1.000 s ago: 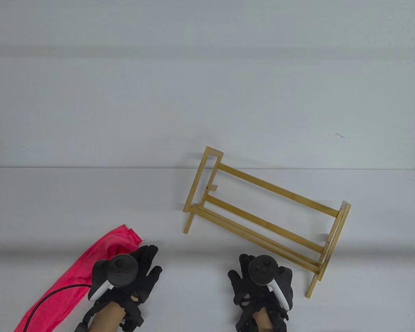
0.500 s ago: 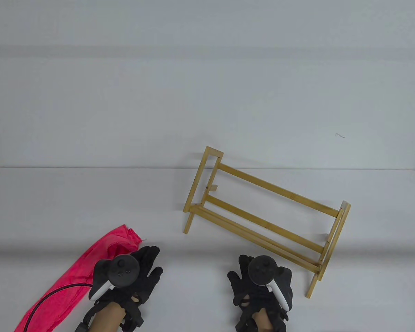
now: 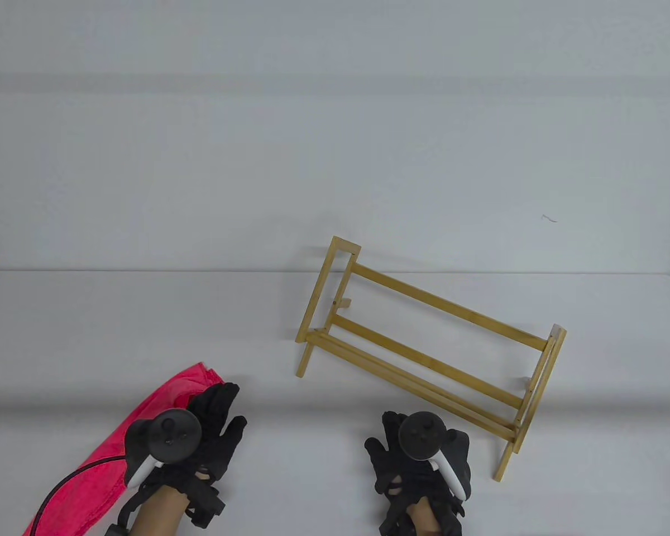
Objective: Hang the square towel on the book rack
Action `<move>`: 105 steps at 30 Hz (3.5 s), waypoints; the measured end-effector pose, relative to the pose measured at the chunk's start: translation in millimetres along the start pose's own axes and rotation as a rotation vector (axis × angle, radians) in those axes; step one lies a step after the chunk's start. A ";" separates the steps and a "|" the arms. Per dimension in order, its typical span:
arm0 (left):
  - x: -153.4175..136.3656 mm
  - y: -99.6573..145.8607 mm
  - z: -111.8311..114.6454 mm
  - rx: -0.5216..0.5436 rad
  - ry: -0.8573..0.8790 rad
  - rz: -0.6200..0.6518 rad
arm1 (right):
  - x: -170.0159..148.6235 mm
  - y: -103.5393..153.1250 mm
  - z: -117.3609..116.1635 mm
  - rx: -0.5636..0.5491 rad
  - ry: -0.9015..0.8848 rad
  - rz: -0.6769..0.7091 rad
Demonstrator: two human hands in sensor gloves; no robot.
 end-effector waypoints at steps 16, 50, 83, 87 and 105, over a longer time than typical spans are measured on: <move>-97.1 13.0 -20.1 -0.007 -0.099 -0.408 | 3.5 -0.1 -2.3 0.011 -0.012 0.020; -100.7 0.5 32.2 -0.282 -0.492 -0.466 | 7.6 -0.4 -5.5 0.037 0.010 0.018; 37.4 -1.9 4.9 0.175 0.101 -0.071 | 75.4 28.9 -60.9 0.481 -0.344 0.189; 62.1 2.5 7.7 0.197 0.131 0.017 | 84.4 35.5 -69.2 0.571 -0.436 0.212; 135.9 18.3 26.9 0.154 -0.043 0.393 | 72.8 33.0 -27.8 0.377 -0.875 0.277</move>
Point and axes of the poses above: the tracker on the back of each hand, its own x axis roughly to the thumb side, its own y axis roughly from the fingertips to the wrist, z = x × y, the point moved 3 cm from there along -y, roughly from the wrist to the fingertips, and after that the axes turned 6 degrees about -y, right-handed, at the moved point
